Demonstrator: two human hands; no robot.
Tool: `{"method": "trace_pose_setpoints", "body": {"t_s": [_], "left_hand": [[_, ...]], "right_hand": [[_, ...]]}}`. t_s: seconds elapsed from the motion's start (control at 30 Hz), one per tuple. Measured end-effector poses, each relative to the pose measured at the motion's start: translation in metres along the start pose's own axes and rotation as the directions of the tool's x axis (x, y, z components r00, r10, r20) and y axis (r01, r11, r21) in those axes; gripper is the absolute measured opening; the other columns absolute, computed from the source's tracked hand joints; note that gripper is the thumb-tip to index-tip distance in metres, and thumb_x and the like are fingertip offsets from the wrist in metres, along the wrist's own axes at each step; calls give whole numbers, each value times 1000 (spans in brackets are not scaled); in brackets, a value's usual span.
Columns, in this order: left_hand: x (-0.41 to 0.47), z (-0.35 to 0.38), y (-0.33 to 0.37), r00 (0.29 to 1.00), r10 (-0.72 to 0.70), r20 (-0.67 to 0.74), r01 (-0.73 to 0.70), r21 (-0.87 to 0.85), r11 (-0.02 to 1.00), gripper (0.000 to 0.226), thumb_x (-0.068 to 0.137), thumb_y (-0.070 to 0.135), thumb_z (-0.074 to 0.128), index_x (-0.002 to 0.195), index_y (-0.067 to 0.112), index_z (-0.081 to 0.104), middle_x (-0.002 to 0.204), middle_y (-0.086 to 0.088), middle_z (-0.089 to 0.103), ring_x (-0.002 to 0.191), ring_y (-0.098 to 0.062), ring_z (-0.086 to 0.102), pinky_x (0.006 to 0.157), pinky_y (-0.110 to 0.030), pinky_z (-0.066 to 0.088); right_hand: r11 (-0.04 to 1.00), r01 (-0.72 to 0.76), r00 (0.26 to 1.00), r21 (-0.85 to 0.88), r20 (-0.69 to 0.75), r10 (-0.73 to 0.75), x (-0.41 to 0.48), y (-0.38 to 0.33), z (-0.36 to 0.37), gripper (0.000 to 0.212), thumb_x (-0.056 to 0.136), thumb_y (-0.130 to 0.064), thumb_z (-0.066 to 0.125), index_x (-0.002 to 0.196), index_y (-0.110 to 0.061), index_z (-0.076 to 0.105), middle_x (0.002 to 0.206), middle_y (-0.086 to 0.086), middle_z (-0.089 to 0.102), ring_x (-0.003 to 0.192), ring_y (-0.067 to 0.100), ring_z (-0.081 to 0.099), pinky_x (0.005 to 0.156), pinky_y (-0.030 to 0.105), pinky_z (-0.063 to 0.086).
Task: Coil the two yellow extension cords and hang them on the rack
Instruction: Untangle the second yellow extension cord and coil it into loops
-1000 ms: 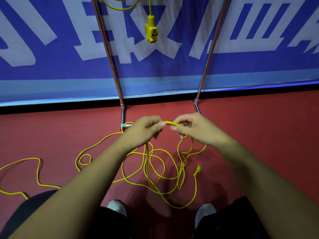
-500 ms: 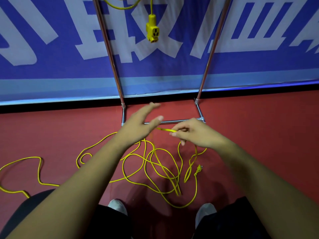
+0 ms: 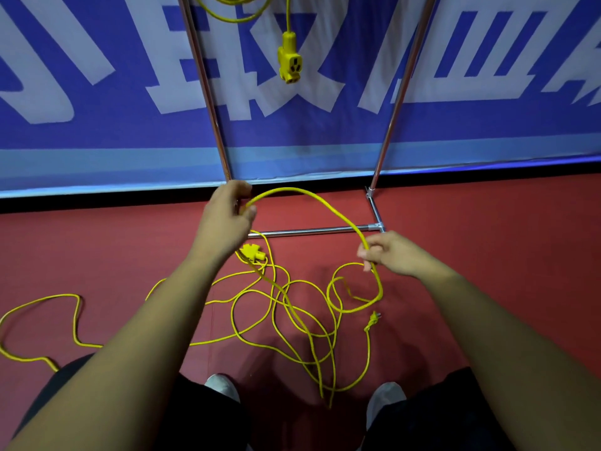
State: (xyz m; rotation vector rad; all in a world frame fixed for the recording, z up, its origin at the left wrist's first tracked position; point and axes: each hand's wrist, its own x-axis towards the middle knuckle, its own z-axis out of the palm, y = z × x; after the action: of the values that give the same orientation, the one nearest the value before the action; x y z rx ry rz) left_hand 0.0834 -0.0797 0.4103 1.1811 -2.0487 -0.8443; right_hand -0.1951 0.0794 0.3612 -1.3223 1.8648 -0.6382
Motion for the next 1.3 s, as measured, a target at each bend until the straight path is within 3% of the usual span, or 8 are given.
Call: {"method": "trace_pose_setpoints", "body": {"t_s": [0.17,0.3,0.57,0.7,0.83,1.0,1.23,1.3], "left_hand": [[-25,22,28,913,261,313,-233,-124,965,46,96,35,58,137,17,51,139,13,48,131,1,41,107,-10,27],[-37,33,33,810,265,524,-220,-148,964,16,98,33,55,90,20,61,78,11,64,70,6,54,67,-15,41],[-7,4,15,994,-20,111,61,-377,924,28,99,21,49,76,9,60,68,6,63,73,-15,53,70,-29,41],[1,-3,-5,996,-44,76,48,-46,998,23,92,10,60,107,27,64,111,0,65,97,-9,57,77,-15,41],[-15,7,17,949,189,250,-146,-179,973,41,95,30,61,135,22,54,136,11,54,125,4,46,107,-16,31],[-37,26,35,784,246,570,-123,-245,962,30,92,43,51,85,17,63,72,0,65,66,-4,56,66,-23,44],[-22,-1,30,984,47,172,92,-716,692,29,97,27,46,72,14,54,61,1,48,58,-14,44,59,-27,31],[-16,-3,18,992,-36,121,106,-640,761,28,99,24,46,81,7,58,70,-3,52,65,-16,54,69,-30,38]], "right_hand": [[961,275,961,24,17,-276,-15,-75,16,13,93,-23,65,88,-14,72,53,2,57,48,9,49,49,22,35],[935,318,948,157,-52,-314,-20,-86,15,7,90,-17,68,84,-16,72,53,7,57,51,14,49,53,28,33],[978,-93,968,-187,212,133,-12,5,-4,17,91,-6,63,78,-15,70,91,11,74,74,6,58,78,26,43],[1000,-7,999,8,52,6,-13,-12,-3,10,92,-11,62,87,-9,70,75,9,73,77,16,64,83,41,50],[976,215,975,-24,60,-214,-26,-75,11,17,95,-22,61,97,-9,73,54,6,58,45,2,46,50,16,35],[955,298,954,6,34,-298,-30,-106,11,11,91,-21,65,85,-13,70,53,2,54,47,9,46,48,25,34],[952,-92,992,-293,55,113,-14,11,4,16,93,-14,61,77,-10,63,77,7,64,72,11,52,75,34,42],[956,-168,983,-240,36,182,-20,22,3,20,95,-5,55,78,-13,64,79,7,68,75,14,57,78,30,42]]}}
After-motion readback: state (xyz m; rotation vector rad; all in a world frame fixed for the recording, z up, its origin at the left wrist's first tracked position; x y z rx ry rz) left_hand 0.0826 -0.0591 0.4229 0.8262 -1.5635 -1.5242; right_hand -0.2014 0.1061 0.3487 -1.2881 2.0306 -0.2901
